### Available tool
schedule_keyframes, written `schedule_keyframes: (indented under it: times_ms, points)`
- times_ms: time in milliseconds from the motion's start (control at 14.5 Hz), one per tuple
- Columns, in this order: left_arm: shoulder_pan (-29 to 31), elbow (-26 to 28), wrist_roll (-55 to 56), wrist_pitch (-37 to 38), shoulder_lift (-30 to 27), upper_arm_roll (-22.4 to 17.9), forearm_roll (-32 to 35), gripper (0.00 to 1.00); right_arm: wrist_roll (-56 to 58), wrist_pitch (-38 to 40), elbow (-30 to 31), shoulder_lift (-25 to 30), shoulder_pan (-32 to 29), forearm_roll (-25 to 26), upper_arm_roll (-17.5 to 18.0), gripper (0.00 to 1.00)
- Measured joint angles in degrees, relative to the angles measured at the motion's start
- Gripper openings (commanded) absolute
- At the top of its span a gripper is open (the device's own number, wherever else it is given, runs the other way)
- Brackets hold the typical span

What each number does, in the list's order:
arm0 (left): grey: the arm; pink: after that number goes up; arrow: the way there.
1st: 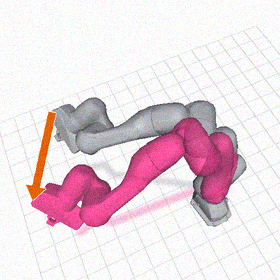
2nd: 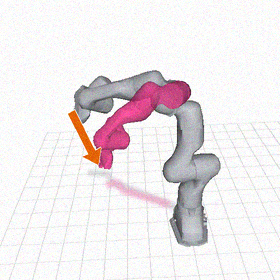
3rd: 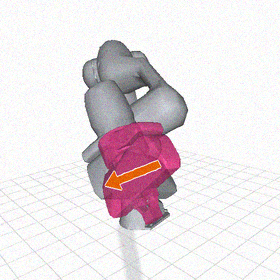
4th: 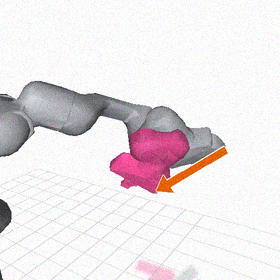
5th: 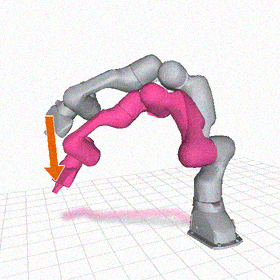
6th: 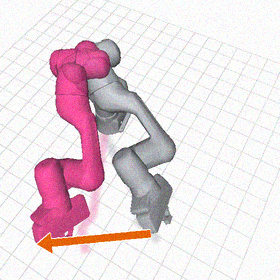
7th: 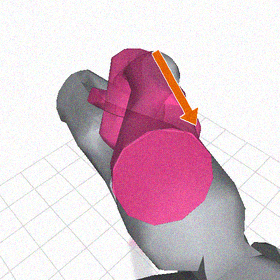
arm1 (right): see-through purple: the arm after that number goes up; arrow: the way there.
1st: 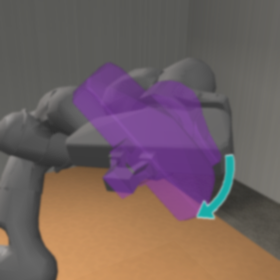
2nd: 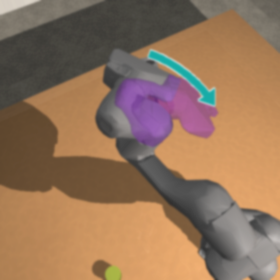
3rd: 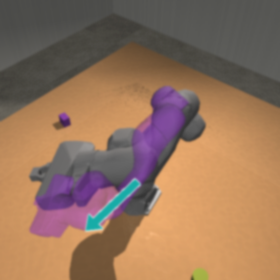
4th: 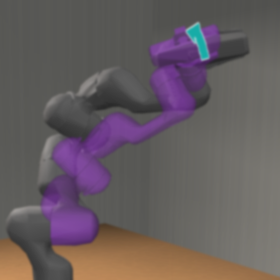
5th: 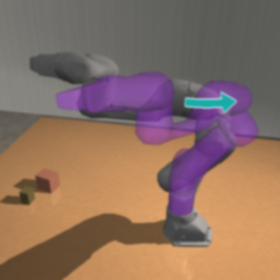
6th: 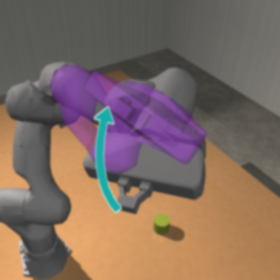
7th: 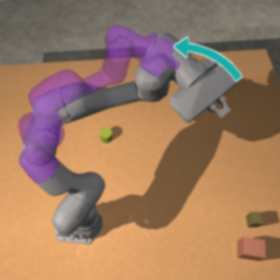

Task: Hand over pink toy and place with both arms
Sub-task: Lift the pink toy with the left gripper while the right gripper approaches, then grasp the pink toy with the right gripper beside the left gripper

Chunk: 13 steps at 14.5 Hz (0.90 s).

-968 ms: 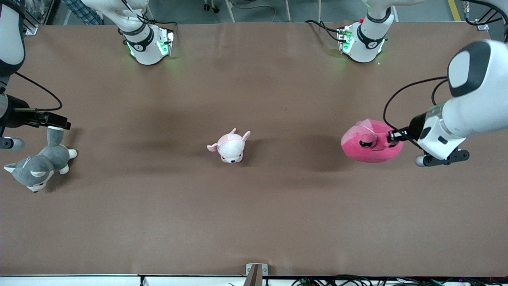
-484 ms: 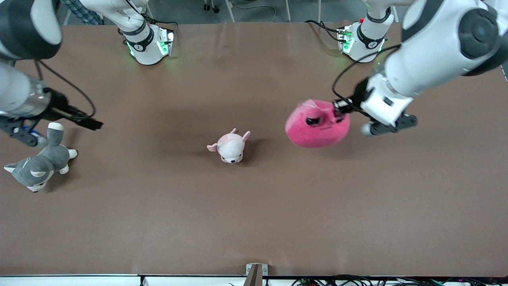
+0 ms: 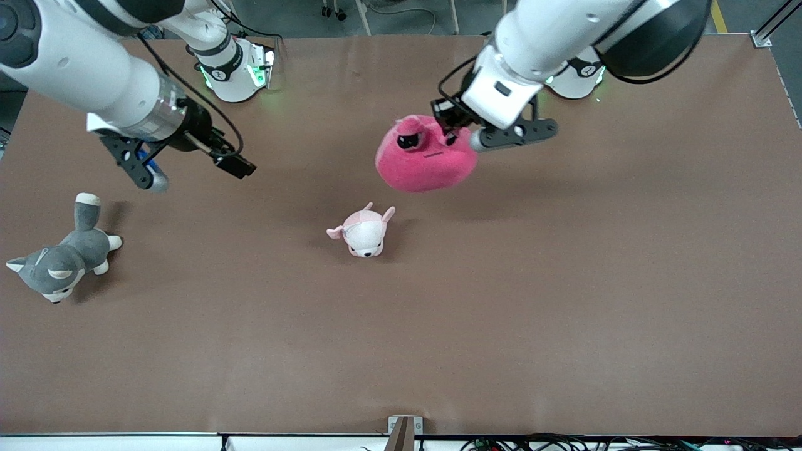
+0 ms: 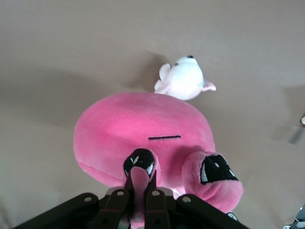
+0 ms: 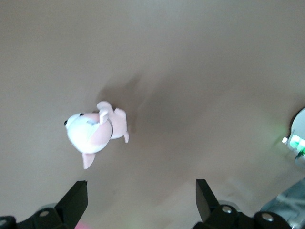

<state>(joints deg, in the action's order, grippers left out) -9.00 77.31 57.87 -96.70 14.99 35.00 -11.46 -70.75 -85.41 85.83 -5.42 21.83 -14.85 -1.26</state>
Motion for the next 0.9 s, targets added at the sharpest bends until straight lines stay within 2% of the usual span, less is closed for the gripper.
schedule_keyframes:
  times_ms: [346,899]
  points:
    - [-2.8,-0.1,2.1,-1.0,1.7,0.0,0.0,0.01,-16.3,-0.4,-0.1,1.2,7.5,-1.0,0.0,1.00]
    - [-2.8,-0.3,2.1,-1.0,1.7,0.0,0.0,0.01,-32.5,-10.6,0.0,0.9,15.5,-1.0,0.0,1.00]
